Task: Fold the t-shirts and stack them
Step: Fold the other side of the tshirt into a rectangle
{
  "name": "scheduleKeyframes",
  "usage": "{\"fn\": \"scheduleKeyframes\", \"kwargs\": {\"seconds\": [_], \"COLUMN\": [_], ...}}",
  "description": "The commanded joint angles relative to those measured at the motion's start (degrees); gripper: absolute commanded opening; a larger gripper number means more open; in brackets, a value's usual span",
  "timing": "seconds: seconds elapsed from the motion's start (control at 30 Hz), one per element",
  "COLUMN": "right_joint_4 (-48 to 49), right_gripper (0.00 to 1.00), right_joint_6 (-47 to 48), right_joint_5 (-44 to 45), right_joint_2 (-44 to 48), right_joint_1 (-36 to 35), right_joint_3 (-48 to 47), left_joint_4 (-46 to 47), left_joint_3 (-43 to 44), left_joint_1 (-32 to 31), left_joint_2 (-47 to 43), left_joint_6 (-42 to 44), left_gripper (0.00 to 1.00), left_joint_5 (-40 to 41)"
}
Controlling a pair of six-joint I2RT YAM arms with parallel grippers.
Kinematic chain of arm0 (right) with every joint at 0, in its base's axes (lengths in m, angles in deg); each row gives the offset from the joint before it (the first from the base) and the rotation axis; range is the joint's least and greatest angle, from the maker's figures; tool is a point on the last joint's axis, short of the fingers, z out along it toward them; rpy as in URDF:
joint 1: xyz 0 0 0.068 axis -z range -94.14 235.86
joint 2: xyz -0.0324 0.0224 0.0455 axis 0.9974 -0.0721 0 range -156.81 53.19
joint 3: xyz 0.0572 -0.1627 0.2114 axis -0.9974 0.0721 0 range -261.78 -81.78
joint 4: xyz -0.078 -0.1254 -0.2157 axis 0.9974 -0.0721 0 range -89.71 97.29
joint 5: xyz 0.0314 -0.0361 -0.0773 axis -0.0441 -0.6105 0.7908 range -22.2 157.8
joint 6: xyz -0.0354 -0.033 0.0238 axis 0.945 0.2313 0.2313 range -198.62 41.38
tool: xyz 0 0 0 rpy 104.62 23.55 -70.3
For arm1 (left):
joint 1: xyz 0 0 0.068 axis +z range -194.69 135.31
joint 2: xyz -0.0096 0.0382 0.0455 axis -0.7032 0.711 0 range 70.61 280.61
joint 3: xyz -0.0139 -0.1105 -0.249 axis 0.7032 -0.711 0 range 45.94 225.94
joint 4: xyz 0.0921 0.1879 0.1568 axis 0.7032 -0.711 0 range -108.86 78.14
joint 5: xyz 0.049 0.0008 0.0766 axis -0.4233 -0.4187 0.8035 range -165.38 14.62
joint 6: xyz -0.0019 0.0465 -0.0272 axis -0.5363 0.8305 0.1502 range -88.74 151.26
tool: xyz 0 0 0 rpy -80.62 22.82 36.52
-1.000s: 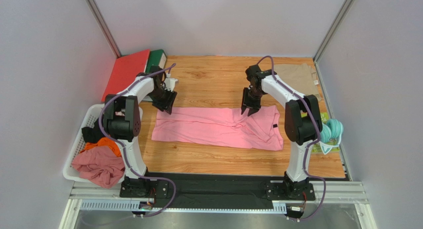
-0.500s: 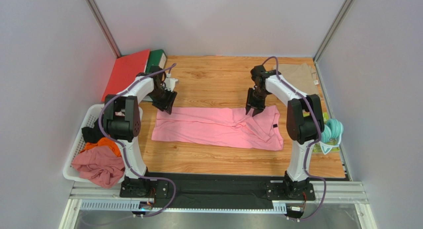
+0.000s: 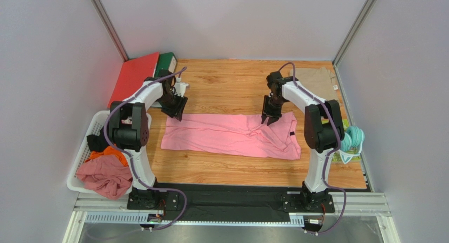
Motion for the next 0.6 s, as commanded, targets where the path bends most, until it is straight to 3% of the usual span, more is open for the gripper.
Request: {"fn": "scheduleKeyframes", "kwargs": {"seconds": [0.0, 0.17, 0.27, 0.4, 0.57], "right_joint_4": [2.1, 3.0, 3.1, 2.8, 1.9], "right_gripper": [0.33, 0.29, 0.23, 0.06, 0.0], "right_joint_6": [-0.2, -0.9, -1.0, -1.0, -1.1], "right_joint_5": [-1.2, -1.8, -2.0, -1.9, -2.3], "right_joint_2": [0.0, 0.1, 0.3, 0.6, 2.1], "right_joint_1": [-0.1, -0.2, -0.1, -0.2, -0.3], "right_joint_3": [1.6, 2.5, 2.4, 1.7, 0.9], "left_joint_4": [-1.1, -1.3, -1.4, -1.4, -1.3], "left_joint_3": [0.4, 0.8, 0.8, 0.5, 0.2], "left_joint_1": [-0.3, -0.3, -0.3, -0.3, -0.3], "left_joint_2": [-3.0, -3.3, -3.2, -3.2, -3.3], "left_joint_6": [0.9, 1.0, 1.0, 1.1, 1.2], "left_gripper": [0.56, 0.56, 0.56, 0.56, 0.56], "left_joint_5": [-0.8, -0.8, -0.7, -0.7, -0.7]}}
